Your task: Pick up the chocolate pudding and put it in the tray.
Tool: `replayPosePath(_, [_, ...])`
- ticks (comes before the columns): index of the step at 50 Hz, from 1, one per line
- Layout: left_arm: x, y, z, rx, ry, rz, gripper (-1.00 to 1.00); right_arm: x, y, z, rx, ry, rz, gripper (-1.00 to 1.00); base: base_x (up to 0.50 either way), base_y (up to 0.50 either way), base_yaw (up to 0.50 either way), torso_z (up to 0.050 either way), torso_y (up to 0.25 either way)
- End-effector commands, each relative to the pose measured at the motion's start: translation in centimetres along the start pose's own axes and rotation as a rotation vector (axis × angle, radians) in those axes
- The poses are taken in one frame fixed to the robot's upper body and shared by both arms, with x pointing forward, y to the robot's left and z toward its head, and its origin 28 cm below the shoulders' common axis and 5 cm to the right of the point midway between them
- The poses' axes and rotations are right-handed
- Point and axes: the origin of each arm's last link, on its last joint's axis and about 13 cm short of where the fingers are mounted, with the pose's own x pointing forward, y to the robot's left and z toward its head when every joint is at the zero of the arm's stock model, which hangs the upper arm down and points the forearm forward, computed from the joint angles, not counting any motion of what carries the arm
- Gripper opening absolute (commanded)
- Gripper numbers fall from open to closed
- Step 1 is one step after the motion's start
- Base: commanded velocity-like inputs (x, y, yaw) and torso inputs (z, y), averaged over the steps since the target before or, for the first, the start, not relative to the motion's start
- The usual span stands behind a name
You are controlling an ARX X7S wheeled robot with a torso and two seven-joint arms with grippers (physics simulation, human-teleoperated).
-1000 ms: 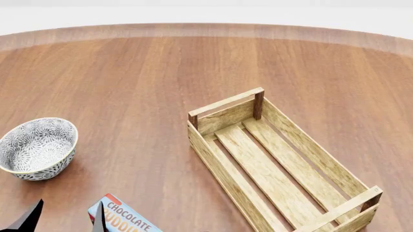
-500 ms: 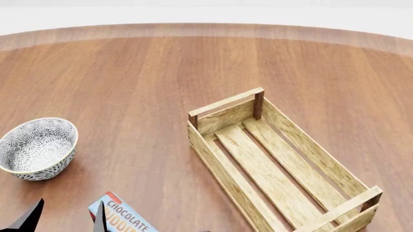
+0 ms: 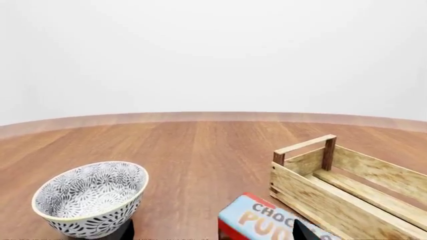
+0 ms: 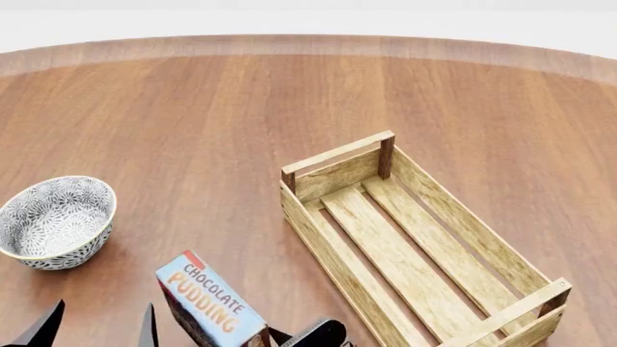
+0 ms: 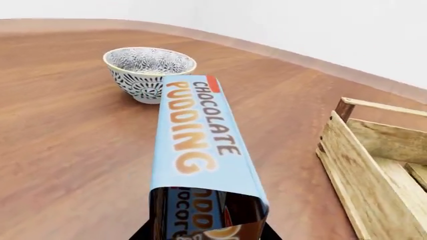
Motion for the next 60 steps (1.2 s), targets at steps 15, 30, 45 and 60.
replayPosePath(15, [0.0,0.2,-0.5,-0.002,0.010,0.007,1.00,-0.3,-3.7,4.7,-0.083,-0.053,-0.143,-1.00,0.00,0.00,0.00,0.000,0.001])
replayPosePath(30, [-0.2,0.1,-0.7,-0.007,0.016,0.005,1.00,-1.1,-5.4,6.9,-0.075,-0.100,-0.215,-1.00,0.00,0.00,0.00,0.000,0.000])
replayPosePath(45, [-0.3,0.0,-0.8,-0.005,0.020,0.002,1.00,-1.9,-7.1,7.5,-0.058,-0.118,-0.297,-1.00,0.00,0.00,0.00,0.000,0.000])
replayPosePath(60, [-0.1,-0.1,-0.9,0.003,0.023,-0.005,1.00,-3.0,-8.8,6.8,-0.035,-0.091,-0.380,-1.00,0.00,0.00,0.00,0.000,0.000])
